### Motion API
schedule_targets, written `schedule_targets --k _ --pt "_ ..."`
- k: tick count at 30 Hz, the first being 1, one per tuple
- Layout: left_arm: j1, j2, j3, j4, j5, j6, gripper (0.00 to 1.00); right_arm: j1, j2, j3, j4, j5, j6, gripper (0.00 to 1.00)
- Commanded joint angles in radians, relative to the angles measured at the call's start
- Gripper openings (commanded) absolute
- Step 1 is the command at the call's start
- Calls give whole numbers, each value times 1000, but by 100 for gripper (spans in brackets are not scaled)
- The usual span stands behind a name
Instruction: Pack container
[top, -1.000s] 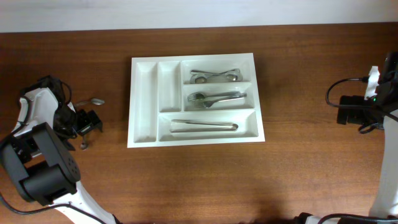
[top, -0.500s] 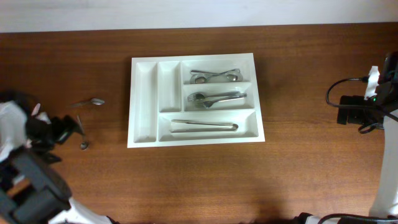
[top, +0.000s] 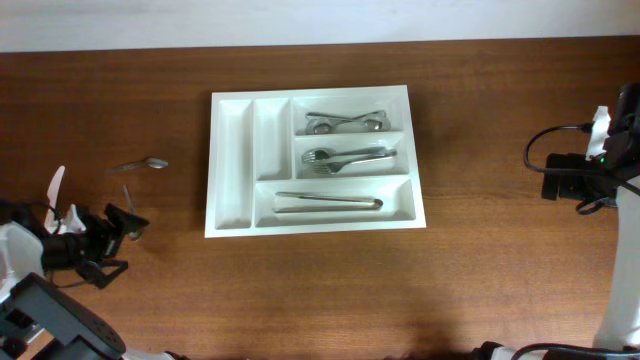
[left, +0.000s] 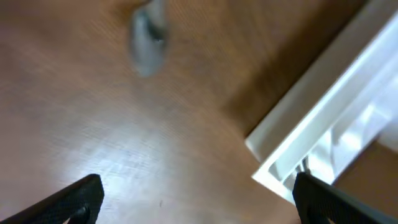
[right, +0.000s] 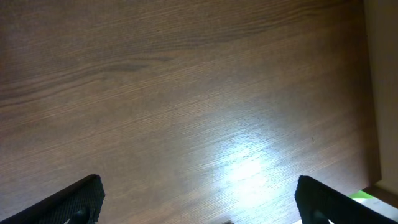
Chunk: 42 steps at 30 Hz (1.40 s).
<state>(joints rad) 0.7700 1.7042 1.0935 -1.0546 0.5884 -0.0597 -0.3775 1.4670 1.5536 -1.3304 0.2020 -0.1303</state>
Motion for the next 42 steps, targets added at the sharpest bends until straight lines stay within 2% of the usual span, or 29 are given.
schedule_targets --k 1,4,9,14,23,27,33,42 --pt "6 -13 -29 48 115 77 99 -5 -19 0 0 16 8 99" --pt "5 -13 -29 71 97 76 99 -5 -19 0 0 16 8 99" --pt "6 -13 -29 61 -39 76 99 -5 -19 0 0 16 8 99" --pt "13 -13 -30 49 4 68 99 -5 -19 0 0 16 8 99" --pt "169 -13 -95 163 233 47 99 -5 -19 0 0 16 8 99" --pt "226 -13 -143 165 235 105 99 -5 -19 0 0 16 8 99" --pt "232 -13 -158 240 261 133 99 -5 -19 0 0 16 8 99" --pt "232 -13 -220 368 474 125 99 -5 -19 0 0 16 8 99"
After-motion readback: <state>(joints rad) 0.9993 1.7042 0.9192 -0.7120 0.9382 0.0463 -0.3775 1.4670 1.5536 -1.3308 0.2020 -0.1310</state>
